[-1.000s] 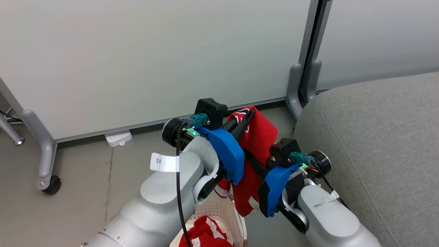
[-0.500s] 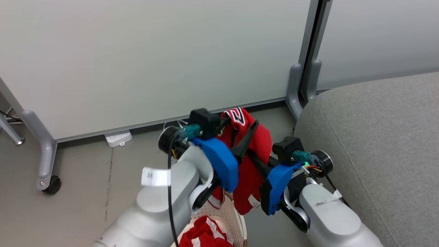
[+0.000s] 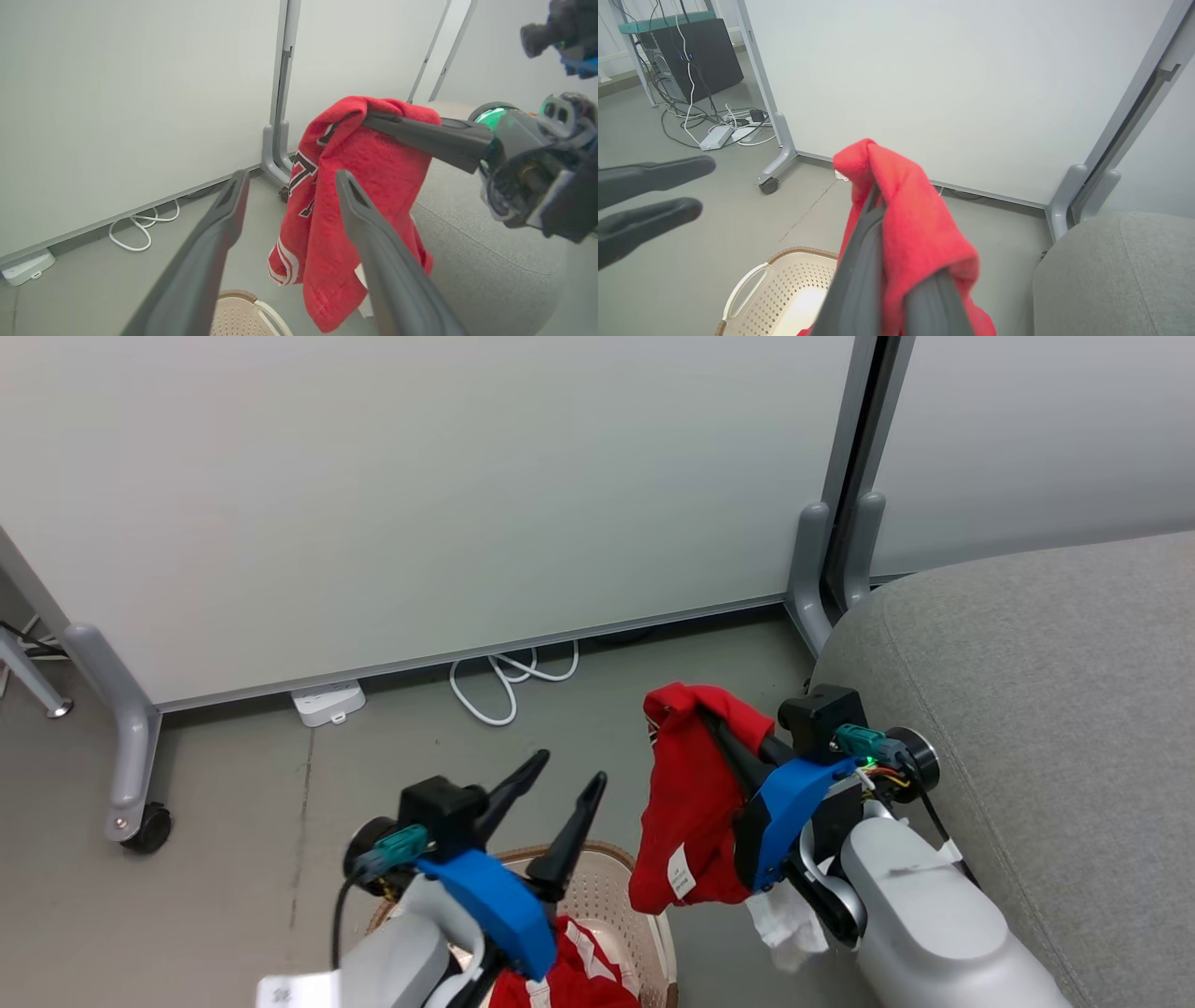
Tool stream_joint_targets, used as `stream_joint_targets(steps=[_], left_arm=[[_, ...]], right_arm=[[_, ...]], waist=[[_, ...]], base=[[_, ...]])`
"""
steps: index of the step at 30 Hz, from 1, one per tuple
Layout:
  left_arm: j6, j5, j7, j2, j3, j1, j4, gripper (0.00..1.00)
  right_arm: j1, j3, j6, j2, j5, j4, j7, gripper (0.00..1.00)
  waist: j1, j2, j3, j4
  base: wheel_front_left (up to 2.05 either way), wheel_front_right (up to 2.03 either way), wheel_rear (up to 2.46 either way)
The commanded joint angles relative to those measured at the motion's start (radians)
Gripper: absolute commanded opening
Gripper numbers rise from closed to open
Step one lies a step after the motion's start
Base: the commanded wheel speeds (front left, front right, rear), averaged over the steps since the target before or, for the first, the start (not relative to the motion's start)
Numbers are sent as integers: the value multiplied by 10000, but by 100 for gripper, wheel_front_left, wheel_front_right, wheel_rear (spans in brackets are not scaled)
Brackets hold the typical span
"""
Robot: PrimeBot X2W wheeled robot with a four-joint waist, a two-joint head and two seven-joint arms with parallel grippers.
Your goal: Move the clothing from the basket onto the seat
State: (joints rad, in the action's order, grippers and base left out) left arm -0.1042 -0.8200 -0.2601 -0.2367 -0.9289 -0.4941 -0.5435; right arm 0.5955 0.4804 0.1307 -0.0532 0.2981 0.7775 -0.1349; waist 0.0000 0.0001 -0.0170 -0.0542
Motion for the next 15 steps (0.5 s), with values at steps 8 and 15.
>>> stream_joint_targets(steps=[8, 15], left_arm=[[268, 1580, -62, -511, 2345, 1965, 2236, 100], [153, 2755, -62, -245, 3939, 3314, 2941, 100]], right_arm=[[-130, -417, 3, -104, -295, -287, 55, 0], [-281, -556, 1, -86, -429, -510, 191, 0]], waist=[[0, -1, 90, 116], [0, -1, 125, 74]], base=[[0, 0, 0], [0, 0, 0]])
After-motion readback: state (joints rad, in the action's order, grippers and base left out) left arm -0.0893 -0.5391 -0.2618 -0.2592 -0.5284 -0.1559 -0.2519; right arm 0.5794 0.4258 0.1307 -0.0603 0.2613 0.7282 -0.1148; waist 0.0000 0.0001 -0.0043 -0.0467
